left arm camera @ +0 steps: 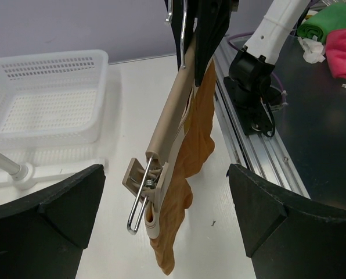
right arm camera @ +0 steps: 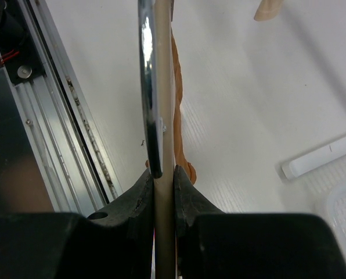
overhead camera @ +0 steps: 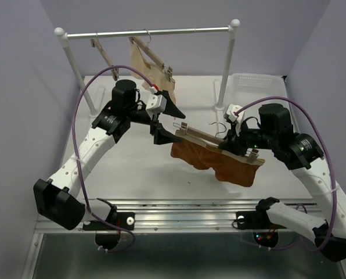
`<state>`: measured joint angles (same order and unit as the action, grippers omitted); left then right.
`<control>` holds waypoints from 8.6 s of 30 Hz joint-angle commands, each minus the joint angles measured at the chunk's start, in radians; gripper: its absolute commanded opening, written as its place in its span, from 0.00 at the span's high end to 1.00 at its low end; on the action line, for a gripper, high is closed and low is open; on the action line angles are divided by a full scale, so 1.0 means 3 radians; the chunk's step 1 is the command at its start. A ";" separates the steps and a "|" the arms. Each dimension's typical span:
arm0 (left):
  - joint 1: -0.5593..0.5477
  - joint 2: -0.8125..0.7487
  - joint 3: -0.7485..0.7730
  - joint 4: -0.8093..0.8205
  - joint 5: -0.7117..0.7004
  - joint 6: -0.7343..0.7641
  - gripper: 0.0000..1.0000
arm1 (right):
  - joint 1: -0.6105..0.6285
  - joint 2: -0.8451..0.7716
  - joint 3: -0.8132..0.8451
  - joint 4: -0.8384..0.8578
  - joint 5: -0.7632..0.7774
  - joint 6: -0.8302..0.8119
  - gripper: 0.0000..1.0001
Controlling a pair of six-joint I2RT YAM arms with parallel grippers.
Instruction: Remove the underwear clipped to the hanger
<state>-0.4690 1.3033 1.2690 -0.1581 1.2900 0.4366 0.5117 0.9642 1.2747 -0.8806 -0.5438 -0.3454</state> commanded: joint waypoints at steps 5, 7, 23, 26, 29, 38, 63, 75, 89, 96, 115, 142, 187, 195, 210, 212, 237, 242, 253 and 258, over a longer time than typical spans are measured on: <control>0.0019 -0.0075 -0.0073 0.0323 0.0184 -0.0223 0.02 | -0.0003 -0.0008 0.0097 0.0271 -0.0125 -0.0066 0.99; 0.0014 -0.0065 -0.0073 0.0328 0.0184 -0.0218 0.02 | -0.0003 -0.0028 0.0102 0.0271 -0.0125 -0.0065 0.99; 0.0014 0.0002 -0.0057 0.0369 0.0230 -0.0279 0.18 | -0.0003 -0.0079 0.0138 0.0261 -0.0100 -0.0035 0.99; 0.0014 0.0012 -0.0063 0.0369 0.0266 -0.0279 0.20 | -0.0003 -0.0085 0.0143 0.0256 -0.0105 -0.0040 0.99; 0.0014 0.0017 -0.0068 0.0374 0.0287 -0.0289 0.20 | -0.0003 -0.0080 0.0148 0.0266 -0.0120 -0.0045 0.99; 0.0019 0.0027 -0.0083 0.0486 0.0363 -0.0417 0.28 | -0.0003 -0.0085 0.0154 0.0246 -0.0130 -0.0050 0.99; 0.0014 0.0022 -0.0180 0.0762 0.0389 -0.0606 1.00 | -0.0003 -0.0110 0.0159 0.0292 -0.0049 0.0001 0.99; 0.0014 -0.0013 -0.0252 0.1028 0.0277 -0.0883 1.00 | -0.0003 -0.0090 0.0174 0.0358 0.0043 0.0067 0.99; 0.0070 -0.0039 -0.0104 0.1013 0.0026 -0.1010 0.01 | -0.0003 -0.0136 0.0159 0.0501 0.0442 0.0292 0.99; 0.0223 -0.0039 0.0264 0.0916 -0.0260 -0.0934 0.01 | -0.0003 -0.0125 0.0184 0.0588 0.0866 0.0584 0.99; 0.0321 -0.1706 -0.1386 0.2950 -0.2138 -0.3321 0.01 | -0.0003 -0.0417 -0.0035 0.1605 0.1664 0.1918 0.99; -0.0656 -0.0515 -0.1898 0.4065 -0.1764 -0.3695 0.01 | -0.0003 -0.0448 -0.1165 0.3518 0.1082 0.3478 0.99; -0.1203 0.0554 -0.1494 0.5528 -0.1145 -0.4712 0.36 | -0.0003 -0.0171 -0.1754 0.4740 0.0938 0.3938 0.99; -0.1218 0.0529 -0.1489 0.5558 -0.1201 -0.4774 0.75 | -0.0003 -0.0202 -0.1820 0.4848 0.0852 0.3959 0.99; -0.1218 0.0227 -0.1622 0.4992 -0.1584 -0.4462 1.00 | -0.0003 -0.0396 -0.1662 0.3846 0.0831 0.3662 0.19; -0.1218 0.0166 -0.1658 0.4894 -0.1646 -0.4380 1.00 | -0.0003 -0.0422 -0.1626 0.3754 0.0795 0.3626 0.11; -0.1182 -0.0289 -0.1924 0.4111 -0.2050 -0.3997 1.00 | -0.0003 -0.1271 -0.1626 0.2659 0.0453 0.3432 0.00; -0.1172 -0.0284 -0.1934 0.4183 -0.2035 -0.4053 1.00 | -0.0003 -0.1205 -0.1631 0.2777 0.0335 0.3437 0.00; -0.1167 -0.0295 -0.1929 0.4265 -0.2009 -0.4119 1.00 | -0.0003 -0.1000 -0.1764 0.3247 0.0156 0.3554 0.09; -0.1167 -0.0300 -0.1929 0.4326 -0.1999 -0.4145 1.00 | -0.0003 -0.1061 -0.1846 0.3416 0.0217 0.3611 0.17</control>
<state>-0.8227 1.2572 0.6861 1.0206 0.6796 -0.8059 0.5121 0.6716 0.7296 0.0185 -0.4660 0.7204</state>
